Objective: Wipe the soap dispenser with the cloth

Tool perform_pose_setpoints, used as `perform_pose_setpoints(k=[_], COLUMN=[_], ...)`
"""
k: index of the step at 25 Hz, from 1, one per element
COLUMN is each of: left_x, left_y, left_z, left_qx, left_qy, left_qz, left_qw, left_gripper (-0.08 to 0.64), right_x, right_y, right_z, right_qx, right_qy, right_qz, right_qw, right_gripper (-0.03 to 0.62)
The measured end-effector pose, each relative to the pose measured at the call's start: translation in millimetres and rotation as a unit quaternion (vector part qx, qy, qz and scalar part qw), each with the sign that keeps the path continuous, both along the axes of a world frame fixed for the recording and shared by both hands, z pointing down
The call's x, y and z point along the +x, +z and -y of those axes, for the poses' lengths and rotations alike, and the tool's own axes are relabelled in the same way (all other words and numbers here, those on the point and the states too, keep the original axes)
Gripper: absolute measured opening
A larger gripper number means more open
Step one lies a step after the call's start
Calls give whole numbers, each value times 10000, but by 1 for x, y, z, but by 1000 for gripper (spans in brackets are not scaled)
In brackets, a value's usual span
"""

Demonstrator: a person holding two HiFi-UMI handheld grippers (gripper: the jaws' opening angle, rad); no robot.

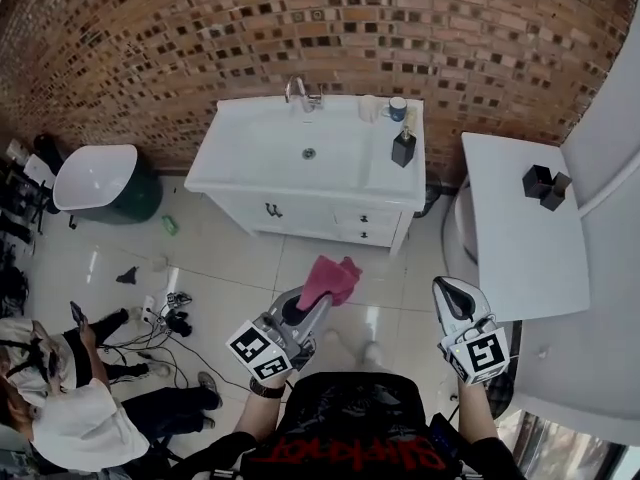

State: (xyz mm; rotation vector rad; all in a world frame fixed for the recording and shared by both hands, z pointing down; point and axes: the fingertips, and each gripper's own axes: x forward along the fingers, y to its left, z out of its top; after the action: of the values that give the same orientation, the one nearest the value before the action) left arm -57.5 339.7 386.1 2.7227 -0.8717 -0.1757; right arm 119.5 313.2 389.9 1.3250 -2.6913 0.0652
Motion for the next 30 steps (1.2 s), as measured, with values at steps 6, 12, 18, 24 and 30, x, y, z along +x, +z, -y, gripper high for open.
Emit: perform_pose_setpoints(k=[6,12,18,24,30], left_x=[-32,-69,-80,-67,-38], left_y=[16,-2,2,18,16], left_z=[82,164,228,284,355], left_qx=[-139,71,52,-233,-11], left_qy=[12,330,736,964,991], left_qz=[-184,-264,-214,-326,-270], left_qw=[9997,9991,9970,9945,9947], left_gripper=[51,51,51,51,51], right_x=[-23,-55,-75,-61,-45], right_y=[0,-20,-18,1,21], right_z=[70,143,192,242,316], right_qx=[88,298,84,-235,-303], right_qy=[207,403,710,956,735], right_qz=[-240,-339,-479,-552,-526], right_qw=[9995,9982,9963,9936,9954], right_gripper=[0,2,2,2,2])
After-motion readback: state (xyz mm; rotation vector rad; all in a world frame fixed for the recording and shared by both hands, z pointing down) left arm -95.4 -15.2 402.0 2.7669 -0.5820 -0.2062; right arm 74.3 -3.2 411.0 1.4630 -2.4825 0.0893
